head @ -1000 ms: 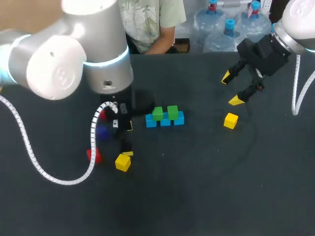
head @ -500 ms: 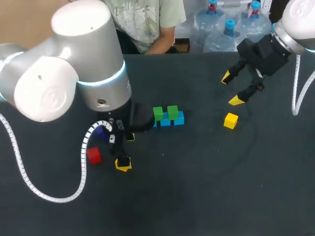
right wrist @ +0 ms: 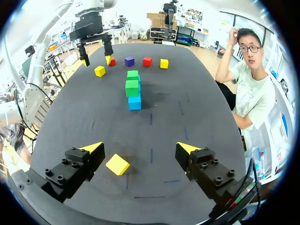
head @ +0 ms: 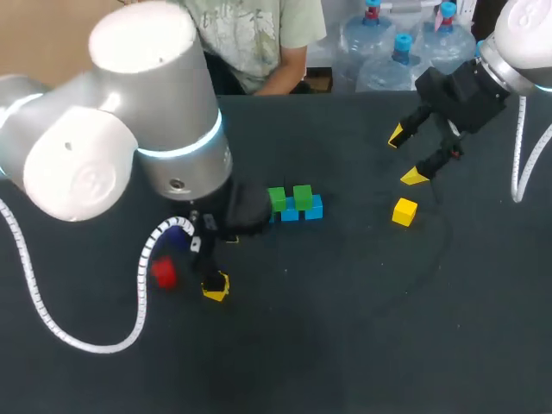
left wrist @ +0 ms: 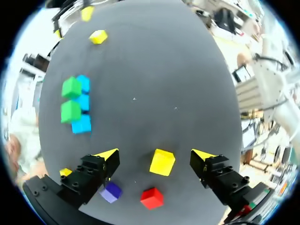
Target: Place the blue cubes, place green cubes on the blue cubes, place the yellow cubes on the green cubes, then place the red cubes on the yellow cubes, and place purple cube on the red cubes.
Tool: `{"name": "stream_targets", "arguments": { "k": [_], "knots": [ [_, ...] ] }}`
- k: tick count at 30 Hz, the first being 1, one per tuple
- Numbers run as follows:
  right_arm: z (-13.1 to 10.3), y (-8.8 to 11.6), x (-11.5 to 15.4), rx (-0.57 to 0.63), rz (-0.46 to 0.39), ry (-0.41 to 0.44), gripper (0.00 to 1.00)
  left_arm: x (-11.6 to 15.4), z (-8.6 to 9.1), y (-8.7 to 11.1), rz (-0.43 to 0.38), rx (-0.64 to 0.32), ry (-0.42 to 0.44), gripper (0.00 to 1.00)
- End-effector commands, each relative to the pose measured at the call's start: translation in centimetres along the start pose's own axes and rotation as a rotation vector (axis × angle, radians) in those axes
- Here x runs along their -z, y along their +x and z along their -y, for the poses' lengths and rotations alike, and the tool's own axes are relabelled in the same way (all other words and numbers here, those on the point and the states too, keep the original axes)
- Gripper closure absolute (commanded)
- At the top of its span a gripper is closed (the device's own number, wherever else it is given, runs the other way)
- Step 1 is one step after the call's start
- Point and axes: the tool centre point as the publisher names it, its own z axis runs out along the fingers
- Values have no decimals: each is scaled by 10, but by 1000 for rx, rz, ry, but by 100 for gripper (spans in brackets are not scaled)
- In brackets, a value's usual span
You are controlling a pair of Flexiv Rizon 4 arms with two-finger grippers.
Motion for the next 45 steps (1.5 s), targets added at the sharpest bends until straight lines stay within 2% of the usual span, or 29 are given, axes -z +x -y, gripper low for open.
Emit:
{"name": "stream_targets", "arguments": {
  "k": [1, 12, 15, 17, 22, 28, 45],
  "knots": [
    [-1, 0, 0, 0, 1, 3, 0, -1, -2, -8, -34, -47, 11, 0],
    [-1, 0, 0, 0, 1, 3, 0, 1, 20, 11, -40, 3, -15, 0],
    [-1, 0, 0, 0, 1, 3, 0, 0, 27, 10, -32, -1, -17, 0],
    [-1, 0, 0, 0, 1, 3, 0, -2, 30, 5, -31, -42, -22, 0],
    [-1, 0, 0, 0, 1, 3, 0, -8, 31, -4, -46, -110, -4, 0],
    [-1, 0, 0, 0, 1, 3, 0, -14, 31, 2, -75, -109, 39, 0],
    [-1, 0, 0, 0, 1, 3, 0, -29, 34, 2, -87, -92, 61, 0]
  ]
}}
